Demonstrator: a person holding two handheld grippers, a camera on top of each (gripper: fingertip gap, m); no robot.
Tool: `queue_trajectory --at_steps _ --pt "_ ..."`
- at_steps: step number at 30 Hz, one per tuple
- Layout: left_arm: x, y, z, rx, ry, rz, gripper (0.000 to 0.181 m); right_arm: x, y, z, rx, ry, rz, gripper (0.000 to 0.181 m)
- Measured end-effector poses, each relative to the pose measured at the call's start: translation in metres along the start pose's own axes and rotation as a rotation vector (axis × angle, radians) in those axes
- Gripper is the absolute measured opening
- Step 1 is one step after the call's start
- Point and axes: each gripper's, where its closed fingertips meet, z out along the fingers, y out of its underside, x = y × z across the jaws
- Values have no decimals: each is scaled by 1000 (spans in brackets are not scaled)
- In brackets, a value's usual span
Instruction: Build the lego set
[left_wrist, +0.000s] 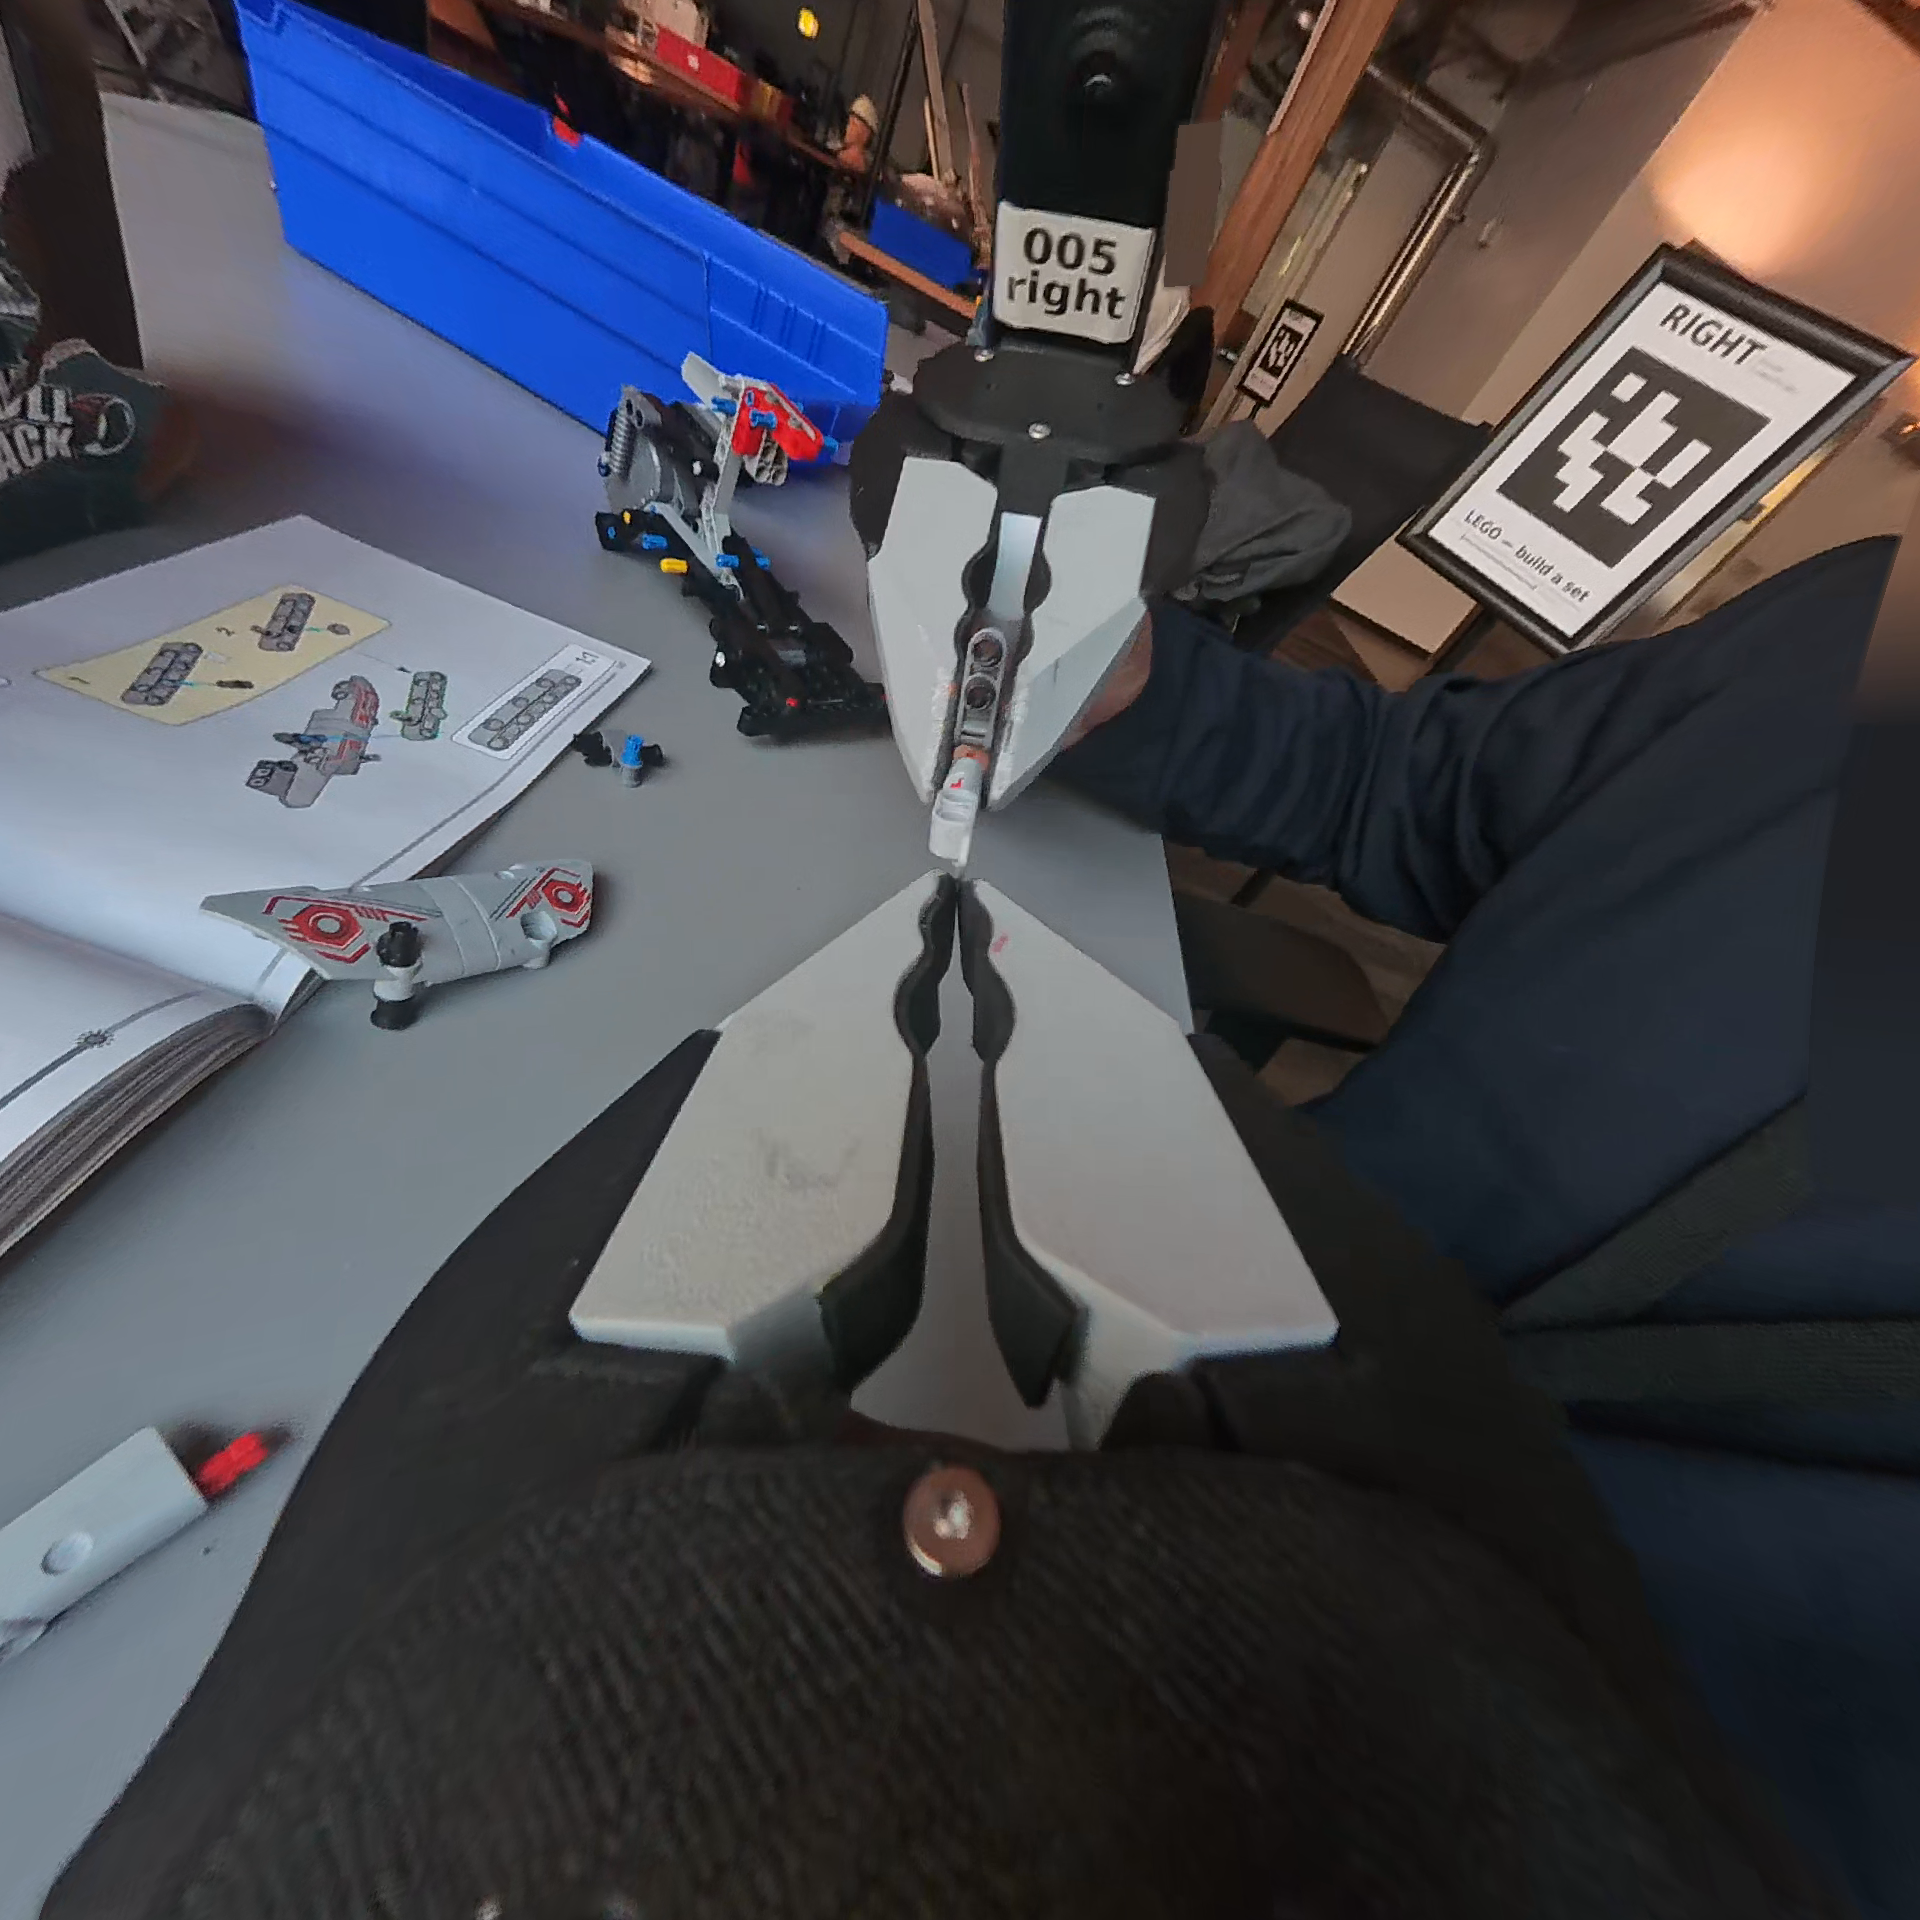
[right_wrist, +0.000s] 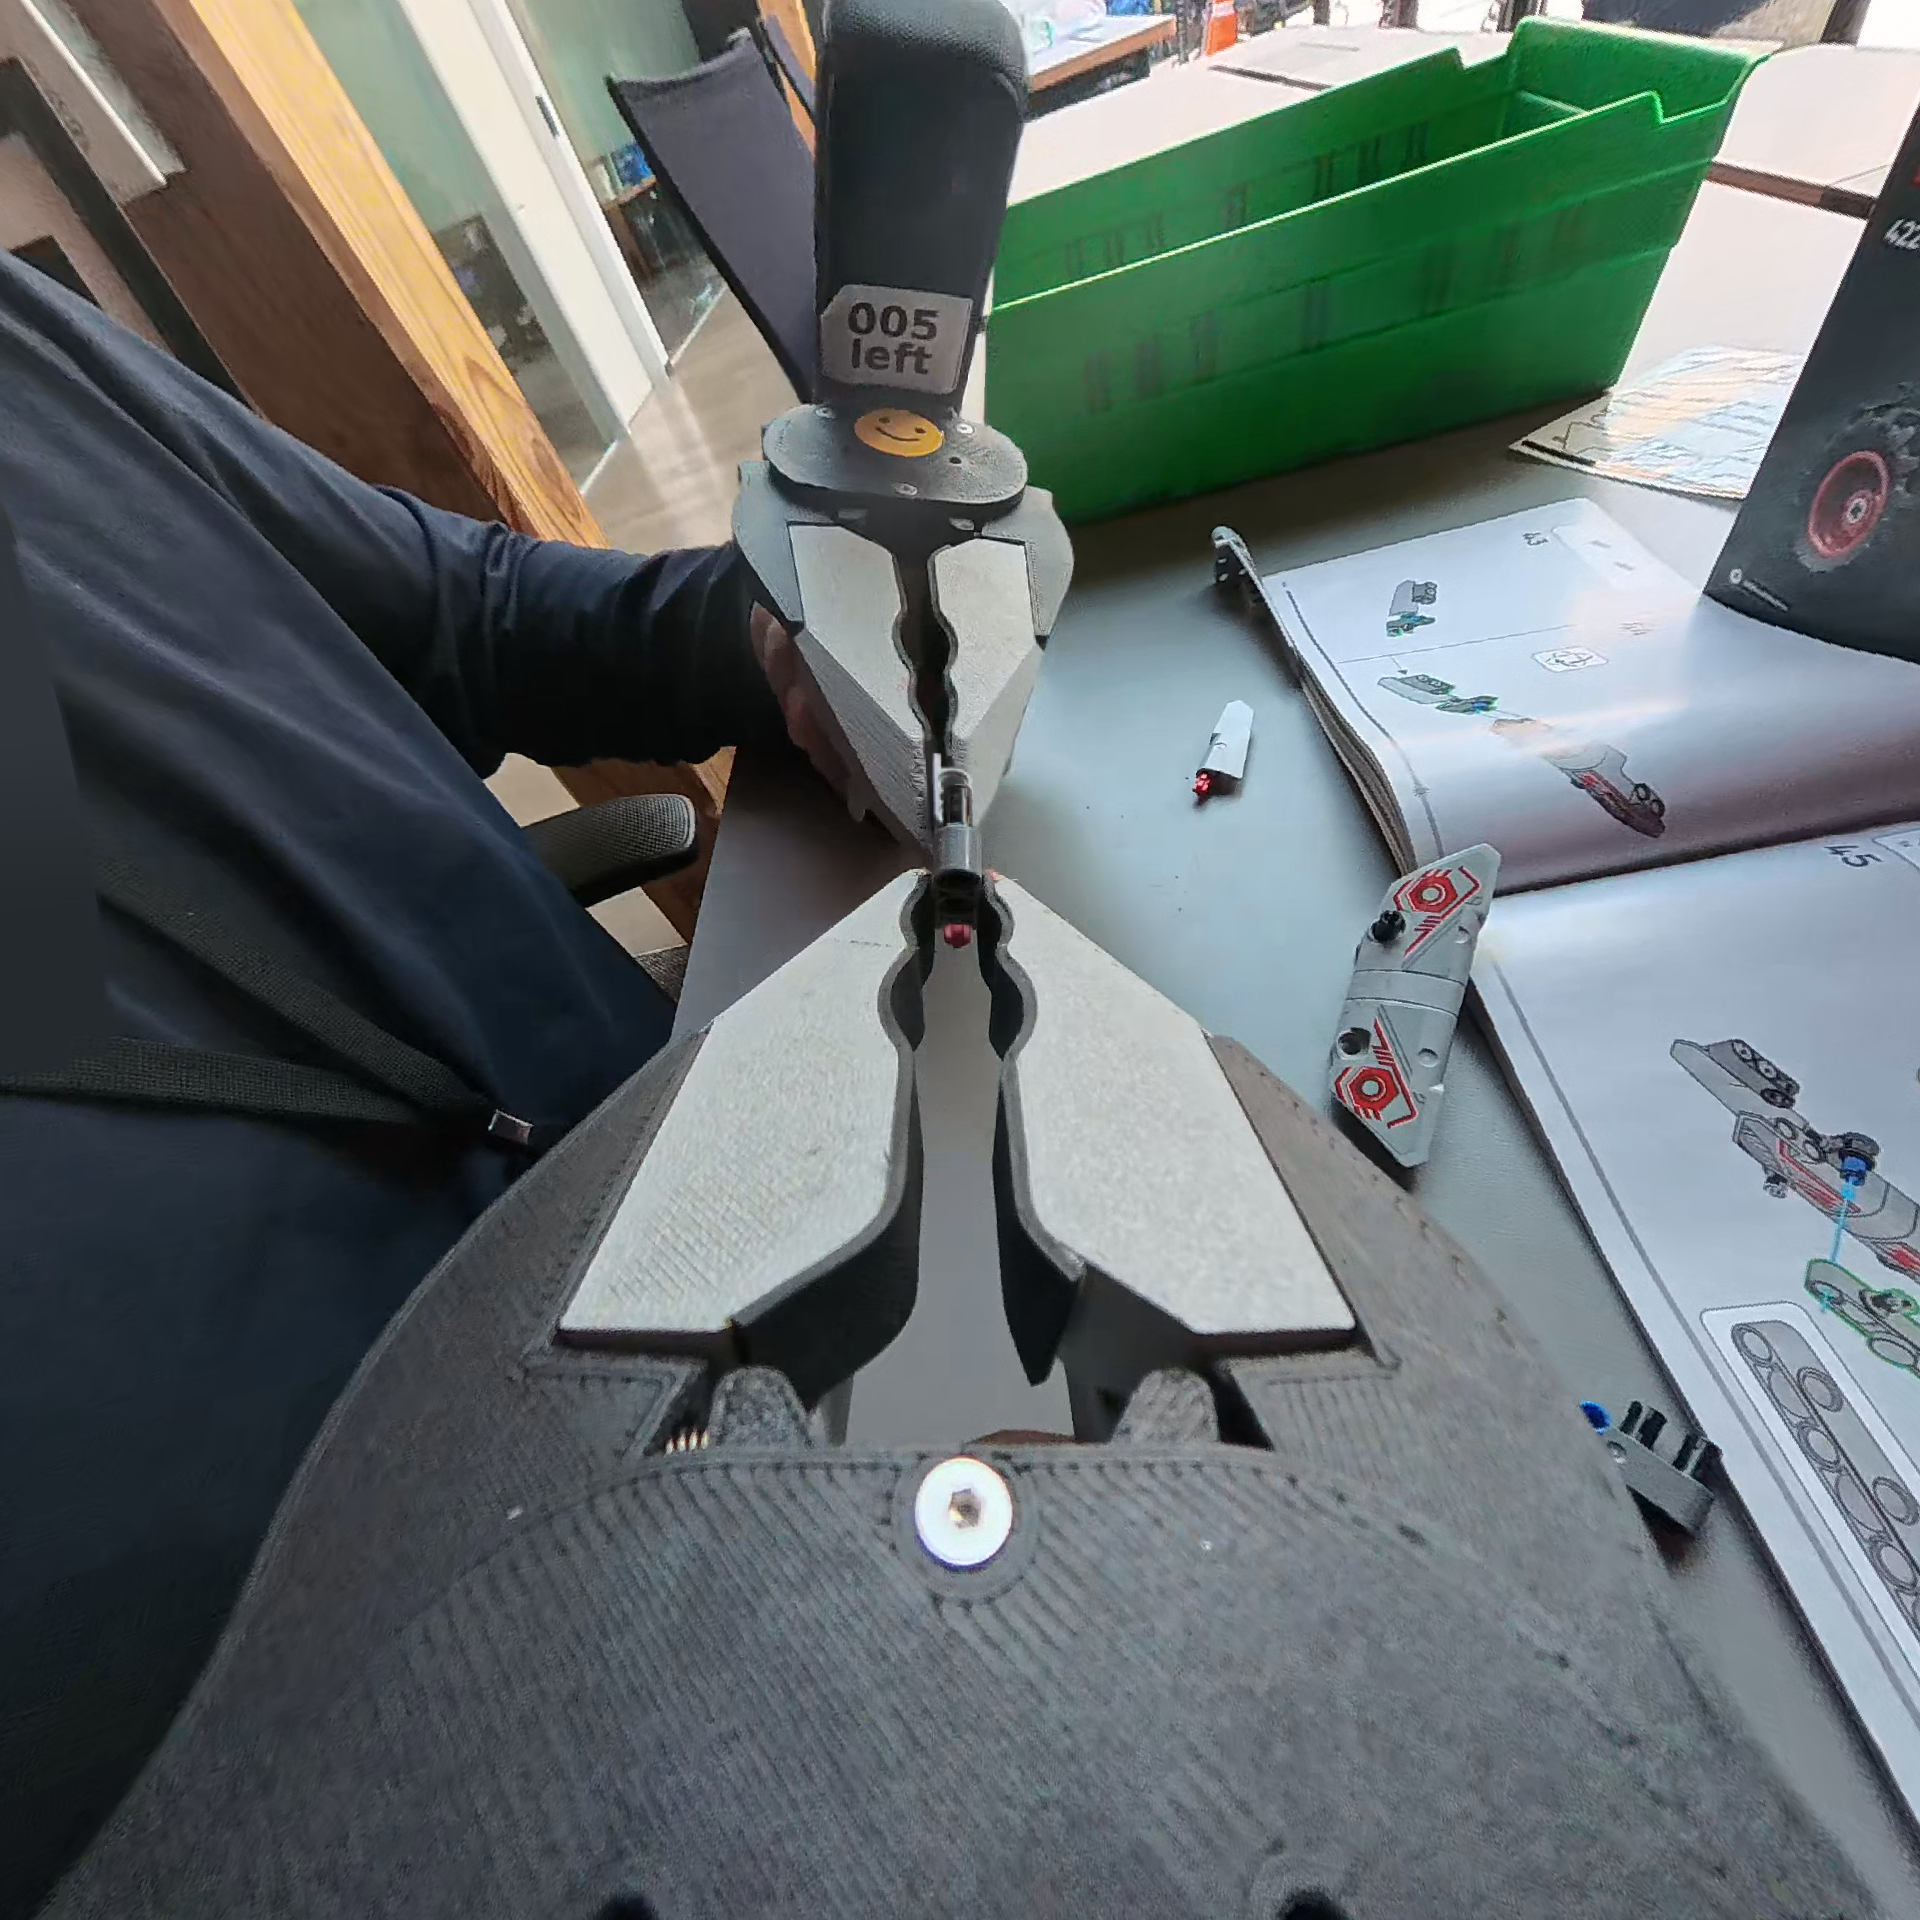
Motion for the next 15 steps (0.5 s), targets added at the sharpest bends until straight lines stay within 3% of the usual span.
queue_trajectory --at_steps 15 --pt "-4 -4 0 21 -38 -1 4 3 7 3 -35 11 -4 5"
